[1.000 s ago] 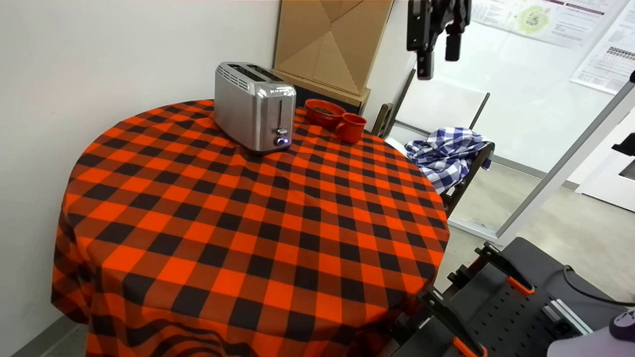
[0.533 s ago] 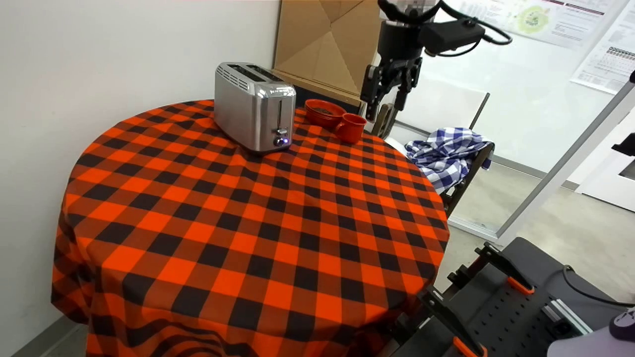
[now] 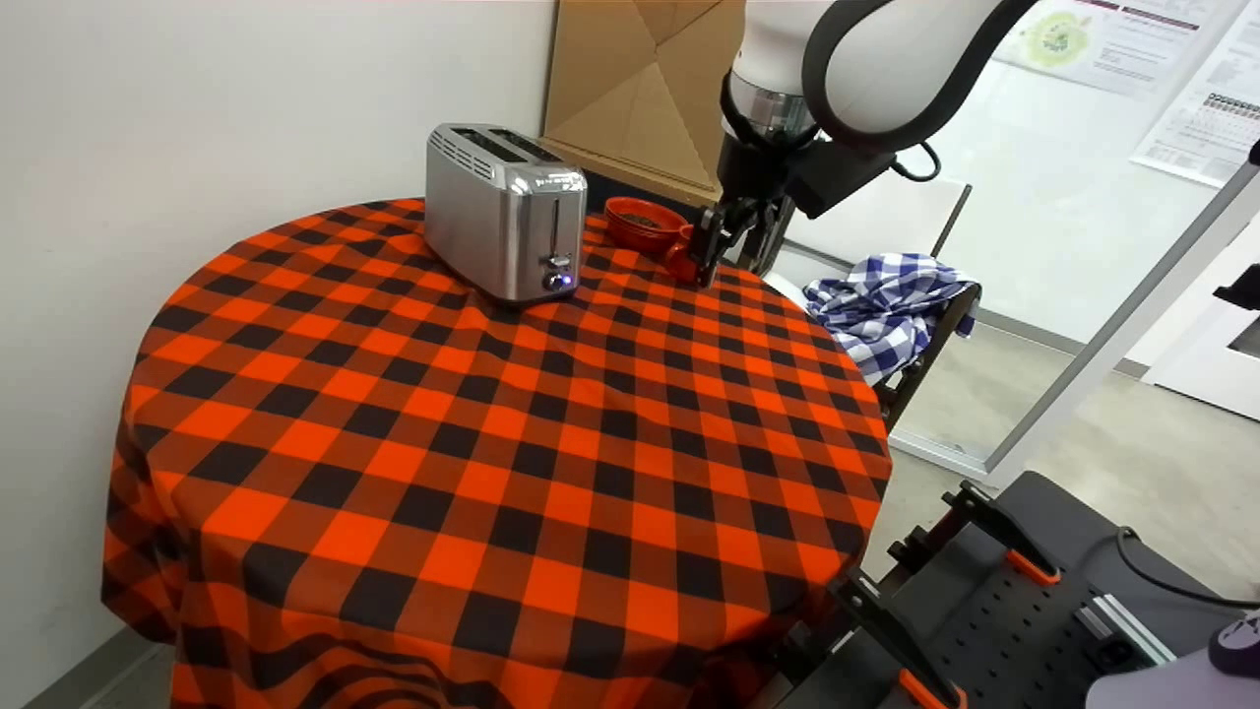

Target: Push the lever on the toaster up

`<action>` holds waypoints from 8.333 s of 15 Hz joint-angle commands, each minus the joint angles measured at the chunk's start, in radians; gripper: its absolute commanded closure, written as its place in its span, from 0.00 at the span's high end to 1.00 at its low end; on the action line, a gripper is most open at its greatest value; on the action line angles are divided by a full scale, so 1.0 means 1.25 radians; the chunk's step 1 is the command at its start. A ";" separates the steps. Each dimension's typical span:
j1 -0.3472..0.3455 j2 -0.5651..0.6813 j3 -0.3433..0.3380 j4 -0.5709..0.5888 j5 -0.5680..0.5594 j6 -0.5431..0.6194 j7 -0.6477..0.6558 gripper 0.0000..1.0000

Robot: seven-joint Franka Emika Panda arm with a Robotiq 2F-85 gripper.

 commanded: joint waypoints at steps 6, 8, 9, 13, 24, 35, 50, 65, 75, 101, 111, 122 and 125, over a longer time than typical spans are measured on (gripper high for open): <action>0.004 0.114 -0.033 0.079 -0.031 0.063 -0.144 1.00; 0.002 0.134 -0.038 0.097 -0.045 0.061 -0.205 1.00; 0.004 0.141 -0.043 0.106 -0.053 0.062 -0.221 1.00; 0.006 0.164 -0.056 0.119 -0.061 0.093 -0.258 1.00; 0.073 0.172 -0.227 0.012 -0.218 0.451 -0.160 1.00; 0.110 0.248 -0.189 0.064 -0.137 0.448 -0.127 1.00; 0.213 0.269 -0.275 0.075 -0.114 0.442 -0.073 1.00; 0.378 0.486 -0.441 0.082 0.002 0.716 0.112 1.00; -0.055 0.483 -0.078 0.104 0.136 0.895 -0.103 1.00; -0.138 0.469 0.112 0.350 0.235 0.501 -0.244 1.00; -0.113 0.508 0.106 0.410 0.273 0.418 -0.271 1.00; -0.097 0.556 0.091 0.459 0.317 0.463 -0.253 1.00; -0.099 0.567 0.099 0.460 0.322 0.490 -0.257 1.00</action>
